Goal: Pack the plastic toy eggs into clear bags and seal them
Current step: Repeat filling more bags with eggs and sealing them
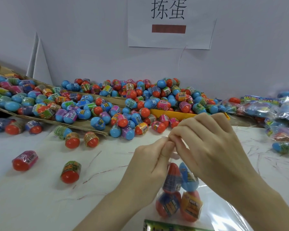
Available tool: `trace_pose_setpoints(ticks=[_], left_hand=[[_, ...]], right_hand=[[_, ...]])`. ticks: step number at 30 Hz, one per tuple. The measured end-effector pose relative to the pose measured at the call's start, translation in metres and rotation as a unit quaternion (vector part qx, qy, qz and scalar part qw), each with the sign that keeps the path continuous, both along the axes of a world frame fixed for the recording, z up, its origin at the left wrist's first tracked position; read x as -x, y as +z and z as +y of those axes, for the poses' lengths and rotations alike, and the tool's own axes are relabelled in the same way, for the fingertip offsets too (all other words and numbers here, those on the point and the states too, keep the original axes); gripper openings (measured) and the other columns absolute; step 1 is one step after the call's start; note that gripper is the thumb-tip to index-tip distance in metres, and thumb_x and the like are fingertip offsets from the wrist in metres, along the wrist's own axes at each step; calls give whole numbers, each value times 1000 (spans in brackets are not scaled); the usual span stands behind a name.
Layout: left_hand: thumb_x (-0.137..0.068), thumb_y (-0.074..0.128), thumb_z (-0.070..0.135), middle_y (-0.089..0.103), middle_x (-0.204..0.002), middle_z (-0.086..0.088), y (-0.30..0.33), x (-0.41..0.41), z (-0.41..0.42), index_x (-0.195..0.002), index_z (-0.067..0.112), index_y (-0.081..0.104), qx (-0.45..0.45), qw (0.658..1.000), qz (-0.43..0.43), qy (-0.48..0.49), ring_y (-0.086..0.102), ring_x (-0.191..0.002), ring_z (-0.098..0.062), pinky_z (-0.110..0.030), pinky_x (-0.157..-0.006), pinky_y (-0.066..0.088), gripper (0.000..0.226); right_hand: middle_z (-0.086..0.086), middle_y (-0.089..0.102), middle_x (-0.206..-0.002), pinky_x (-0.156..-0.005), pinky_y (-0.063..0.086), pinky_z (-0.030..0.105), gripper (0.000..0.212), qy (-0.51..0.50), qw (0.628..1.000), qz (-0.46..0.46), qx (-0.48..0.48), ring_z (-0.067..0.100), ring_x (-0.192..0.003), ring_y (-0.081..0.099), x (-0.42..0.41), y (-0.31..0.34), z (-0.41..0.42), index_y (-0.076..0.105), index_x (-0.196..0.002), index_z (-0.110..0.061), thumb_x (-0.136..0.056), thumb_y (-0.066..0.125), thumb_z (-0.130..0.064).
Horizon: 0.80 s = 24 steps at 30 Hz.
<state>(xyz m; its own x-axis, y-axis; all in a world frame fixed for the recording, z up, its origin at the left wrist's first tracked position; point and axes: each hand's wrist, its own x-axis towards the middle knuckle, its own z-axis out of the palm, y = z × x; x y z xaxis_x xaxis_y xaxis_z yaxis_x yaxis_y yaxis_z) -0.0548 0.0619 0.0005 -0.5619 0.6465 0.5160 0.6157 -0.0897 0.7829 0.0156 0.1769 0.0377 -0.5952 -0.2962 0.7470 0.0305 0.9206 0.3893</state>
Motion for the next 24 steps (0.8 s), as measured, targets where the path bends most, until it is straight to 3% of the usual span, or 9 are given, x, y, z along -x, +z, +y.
trace_pose_setpoints(ticks=[5,8,11,15,19,24], left_hand=[[-84,21,62,58,-70,41,3,-3,0,-82,41,49,-10,999,-41,-29,59,-79,15,-5,-63,47,35],[-69,25,63,63,-75,28,4,-4,0,-84,38,51,-13,995,-86,-44,63,-83,8,-10,-65,51,39],[-69,27,60,63,-86,20,5,-4,0,-90,36,53,-13,991,-116,-65,64,-86,3,-12,-63,52,41],[-70,29,61,64,-88,23,6,-5,0,-91,40,54,3,993,-96,-69,64,-86,4,-12,-69,52,38],[-80,31,50,64,-83,22,5,-2,-1,-88,39,55,7,996,-65,-57,64,-84,2,-14,-68,52,28],[-80,30,46,62,-76,27,4,0,-2,-85,37,56,6,997,-61,-50,64,-81,3,-10,-66,50,28]], right_hand=[[5,68,-75,-68,32,32,29,4,1000,2,12,23,-66,61,0,-2,4,69,-76,-10,-87,46,-24],[2,69,-78,-69,33,31,20,35,999,-13,35,23,-69,62,-3,0,6,72,-80,-12,-82,56,-23],[0,69,-77,-68,33,30,14,51,996,-28,60,23,-70,62,-3,1,8,74,-80,-12,-70,66,-17],[-3,69,-75,-68,32,29,23,58,995,-34,73,21,-69,60,-5,3,9,74,-77,-16,-83,52,-23],[-1,69,-75,-68,32,28,20,50,996,-40,63,21,-69,61,-5,3,7,73,-77,-13,-81,57,-25],[0,68,-74,-68,31,27,30,50,995,-57,67,21,-69,60,-5,4,5,72,-77,-11,-83,46,-25]])
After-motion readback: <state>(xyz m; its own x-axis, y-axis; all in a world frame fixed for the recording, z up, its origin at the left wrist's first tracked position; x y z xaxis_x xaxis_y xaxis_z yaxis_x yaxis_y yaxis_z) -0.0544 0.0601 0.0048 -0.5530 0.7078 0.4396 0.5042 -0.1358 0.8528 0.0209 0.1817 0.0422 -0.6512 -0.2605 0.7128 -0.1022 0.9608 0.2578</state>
